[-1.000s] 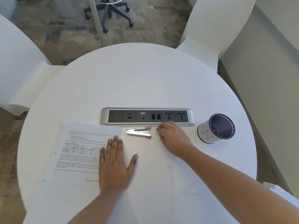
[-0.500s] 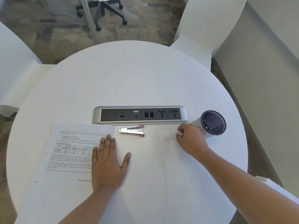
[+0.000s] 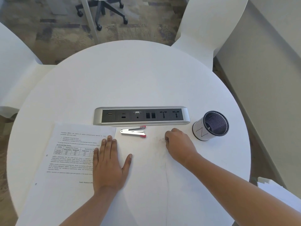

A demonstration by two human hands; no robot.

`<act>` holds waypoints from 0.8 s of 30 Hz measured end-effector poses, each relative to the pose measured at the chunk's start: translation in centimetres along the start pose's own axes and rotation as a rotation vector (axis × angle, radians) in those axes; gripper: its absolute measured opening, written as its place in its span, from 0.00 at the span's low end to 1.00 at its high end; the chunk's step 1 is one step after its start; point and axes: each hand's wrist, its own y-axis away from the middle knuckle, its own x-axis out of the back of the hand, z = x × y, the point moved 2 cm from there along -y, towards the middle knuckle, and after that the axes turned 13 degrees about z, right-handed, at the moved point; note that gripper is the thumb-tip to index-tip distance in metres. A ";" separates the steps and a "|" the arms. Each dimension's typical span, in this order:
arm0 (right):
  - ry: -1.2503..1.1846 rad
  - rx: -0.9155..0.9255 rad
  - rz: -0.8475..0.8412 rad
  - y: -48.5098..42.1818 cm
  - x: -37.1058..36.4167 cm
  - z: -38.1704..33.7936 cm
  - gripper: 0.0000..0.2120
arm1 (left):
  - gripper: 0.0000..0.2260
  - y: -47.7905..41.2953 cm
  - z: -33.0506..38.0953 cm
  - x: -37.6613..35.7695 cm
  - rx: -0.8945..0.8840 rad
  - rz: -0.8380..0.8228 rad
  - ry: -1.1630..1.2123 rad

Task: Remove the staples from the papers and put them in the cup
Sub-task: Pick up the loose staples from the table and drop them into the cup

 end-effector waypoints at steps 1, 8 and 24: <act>0.007 0.003 0.001 -0.1 -0.1 0.0 0.07 | 0.37 0.0 0.0 0.0 0.000 -0.001 -0.001; -0.020 -0.047 -0.023 -0.6 -0.3 0.3 0.07 | 0.37 0.0 -0.1 0.0 -0.006 -0.001 -0.007; -1.317 -0.857 0.079 0.5 11.5 3.8 0.07 | 0.37 0.1 -0.2 0.1 -0.021 0.014 -0.010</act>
